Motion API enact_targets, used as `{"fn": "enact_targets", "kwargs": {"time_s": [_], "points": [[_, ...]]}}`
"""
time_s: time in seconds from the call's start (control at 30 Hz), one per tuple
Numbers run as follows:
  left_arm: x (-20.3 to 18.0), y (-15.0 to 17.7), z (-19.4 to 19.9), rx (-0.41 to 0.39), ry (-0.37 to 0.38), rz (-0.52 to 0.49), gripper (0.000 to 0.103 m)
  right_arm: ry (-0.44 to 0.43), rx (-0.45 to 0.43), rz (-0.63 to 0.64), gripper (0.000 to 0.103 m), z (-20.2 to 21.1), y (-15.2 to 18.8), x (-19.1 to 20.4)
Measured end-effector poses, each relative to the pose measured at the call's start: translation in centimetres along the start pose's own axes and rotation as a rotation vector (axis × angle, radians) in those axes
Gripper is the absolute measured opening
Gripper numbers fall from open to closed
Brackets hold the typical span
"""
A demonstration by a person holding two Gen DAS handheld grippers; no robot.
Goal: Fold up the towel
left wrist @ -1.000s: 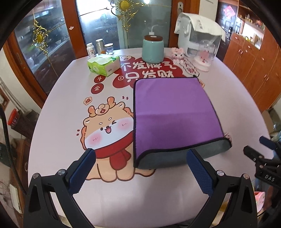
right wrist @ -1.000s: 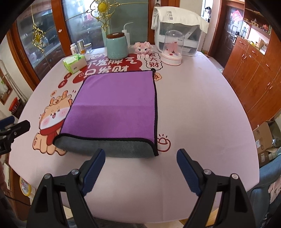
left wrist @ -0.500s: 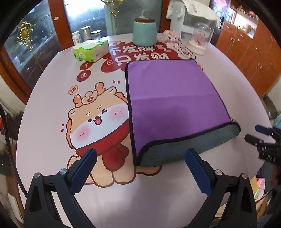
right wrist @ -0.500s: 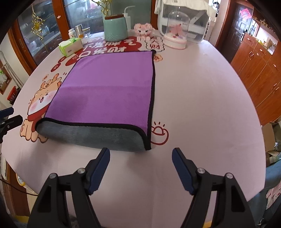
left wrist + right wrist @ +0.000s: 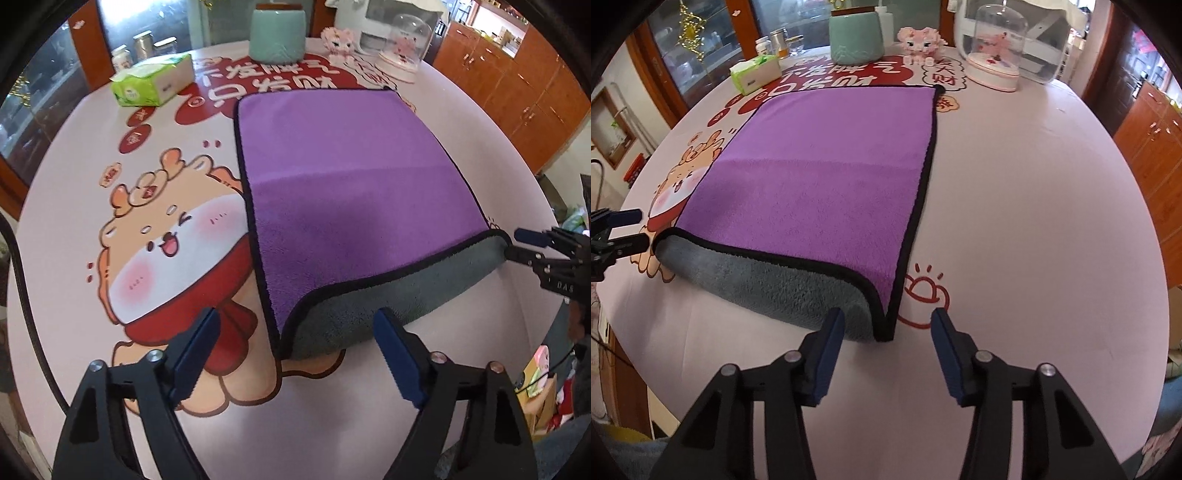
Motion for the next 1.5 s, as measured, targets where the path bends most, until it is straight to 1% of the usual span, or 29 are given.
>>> {"fn": "enact_targets", "kwargs": {"time_s": [0.03, 0.17, 0.23, 0.33, 0.47, 0.53, 0.57, 0.63, 0.77, 0.9, 1.1, 1.13, 1.2, 1.43, 1.5], "points": [[-0.1, 0.0, -0.2, 0.005, 0.012, -0.002, 0.078, -0.011, 0.001, 0.005, 0.045, -0.1, -0.2, 0.0], [0.2, -0.1, -1.0, 0.029, 0.065, -0.003, 0.065, -0.053, 0.011, 0.032, 0.039, -0.3, -0.8, 0.4], [0.3, -0.3, -1.3, 0.039, 0.086, -0.006, 0.062, -0.067, 0.021, 0.047, 0.032, -0.5, -0.9, 0.6], [0.1, -0.4, -1.3, 0.047, 0.101, -0.027, 0.055, -0.091, 0.034, 0.07, 0.026, -0.7, -0.9, 1.1], [-0.3, -0.6, -1.4, 0.055, 0.118, -0.06, 0.051, -0.112, 0.048, 0.088, 0.024, -0.9, -0.8, 1.5], [-0.5, -0.7, -1.5, 0.065, 0.126, -0.073, 0.045, -0.115, 0.053, 0.092, 0.022, -1.0, -0.8, 1.5], [-0.5, -0.7, -1.6, 0.071, 0.131, -0.076, 0.04, -0.116, 0.054, 0.092, 0.021, -1.0, -0.9, 1.5], [-0.5, -0.8, -1.9, 0.081, 0.132, -0.079, 0.036, -0.121, 0.056, 0.09, 0.018, -1.0, -0.9, 1.5], [-0.4, -0.7, -2.1, 0.097, 0.134, -0.076, 0.027, -0.125, 0.051, 0.09, 0.014, -0.8, -1.0, 1.3], [-0.3, -0.8, -2.3, 0.111, 0.129, -0.076, 0.026, -0.123, 0.054, 0.092, 0.012, -0.8, -0.9, 1.2], [0.5, -0.5, -3.4, 0.15, 0.122, -0.063, 0.025, -0.123, 0.054, 0.092, 0.011, -0.9, -0.8, 1.1], [0.5, -0.5, -3.5, 0.152, 0.123, -0.062, 0.024, -0.122, 0.054, 0.093, 0.011, -0.9, -0.8, 1.1], [0.5, -0.4, -3.6, 0.153, 0.13, -0.062, 0.016, -0.123, 0.054, 0.093, 0.011, -0.8, -0.9, 1.1], [-0.3, -0.1, -3.4, 0.16, 0.12, -0.08, 0.009, -0.122, 0.052, 0.097, 0.009, -0.8, -0.8, 1.1], [-0.6, -0.1, -3.2, 0.159, 0.107, -0.084, 0.007, -0.12, 0.048, 0.101, 0.008, -0.8, -0.7, 1.2]]}}
Point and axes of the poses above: each gripper's, at about its wrist camera, not at the fingertips, and z roughly against the way its jaws point, x to its left, y to its underside, the point moved 6 cm from there along -z, roughly the way its jaws point, and after that the axes turned 10 degrees about -z, right-handed, at the moved point
